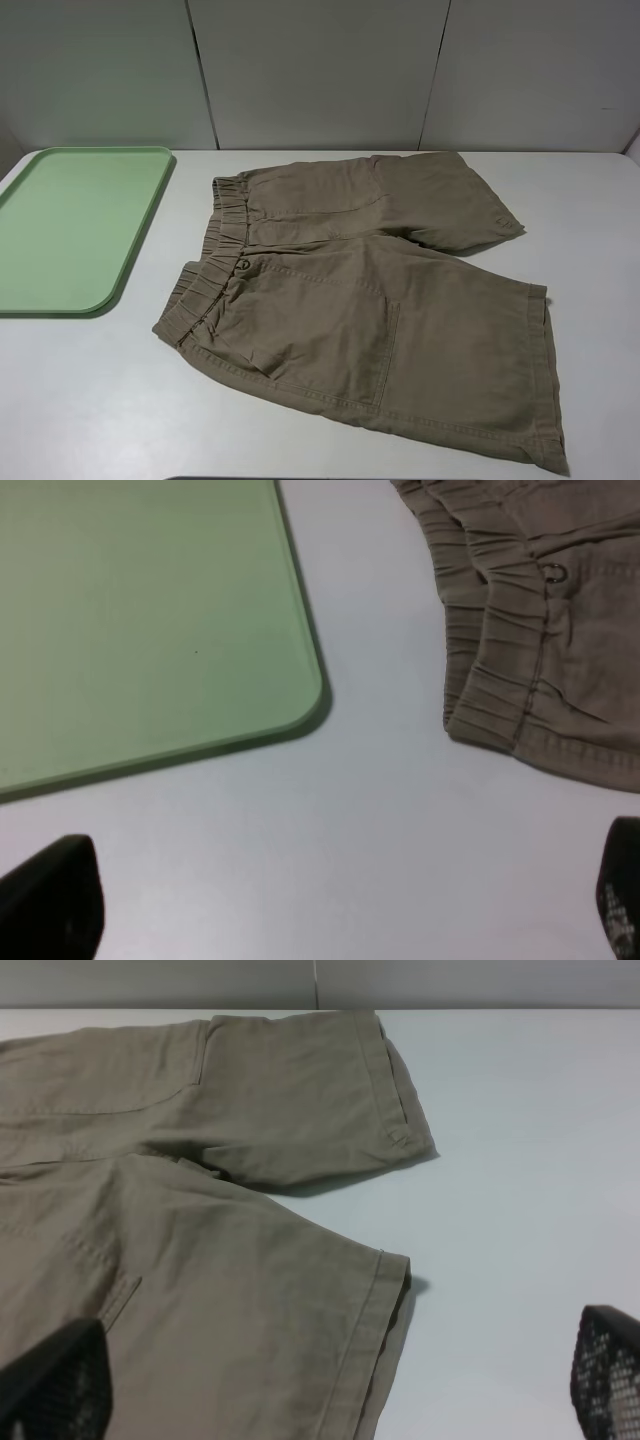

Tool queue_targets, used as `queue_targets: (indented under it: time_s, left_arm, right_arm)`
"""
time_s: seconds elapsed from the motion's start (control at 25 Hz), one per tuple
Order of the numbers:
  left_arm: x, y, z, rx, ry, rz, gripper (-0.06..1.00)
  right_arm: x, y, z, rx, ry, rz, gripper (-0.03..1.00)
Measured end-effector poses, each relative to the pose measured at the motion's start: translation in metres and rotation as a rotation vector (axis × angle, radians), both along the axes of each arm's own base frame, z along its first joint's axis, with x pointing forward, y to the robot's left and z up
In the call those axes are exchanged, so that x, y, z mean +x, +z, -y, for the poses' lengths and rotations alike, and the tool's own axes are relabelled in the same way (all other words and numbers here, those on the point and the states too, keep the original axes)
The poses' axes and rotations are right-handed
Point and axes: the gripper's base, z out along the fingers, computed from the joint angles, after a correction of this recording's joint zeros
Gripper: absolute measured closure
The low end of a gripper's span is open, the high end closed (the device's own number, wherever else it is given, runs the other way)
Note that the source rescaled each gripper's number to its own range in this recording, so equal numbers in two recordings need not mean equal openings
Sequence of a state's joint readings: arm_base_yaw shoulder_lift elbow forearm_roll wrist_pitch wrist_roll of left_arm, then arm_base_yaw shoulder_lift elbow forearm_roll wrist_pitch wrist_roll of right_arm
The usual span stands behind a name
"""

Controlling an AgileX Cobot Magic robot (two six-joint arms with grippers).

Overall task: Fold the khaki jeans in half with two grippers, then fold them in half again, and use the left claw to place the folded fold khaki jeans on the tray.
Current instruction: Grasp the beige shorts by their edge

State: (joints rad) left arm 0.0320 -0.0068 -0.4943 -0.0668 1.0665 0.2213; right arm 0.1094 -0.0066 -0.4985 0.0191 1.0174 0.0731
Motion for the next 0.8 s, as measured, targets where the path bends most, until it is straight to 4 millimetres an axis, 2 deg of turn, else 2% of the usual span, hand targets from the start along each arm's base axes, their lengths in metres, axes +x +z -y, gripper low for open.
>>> queue_targets:
  time_s: [0.8]
  left_arm:
    - [0.0, 0.0, 0.0, 0.0, 0.0, 0.0, -0.04]
  right_arm:
    - [0.0, 0.0001, 0.0, 0.0, 0.0, 0.001, -0.03]
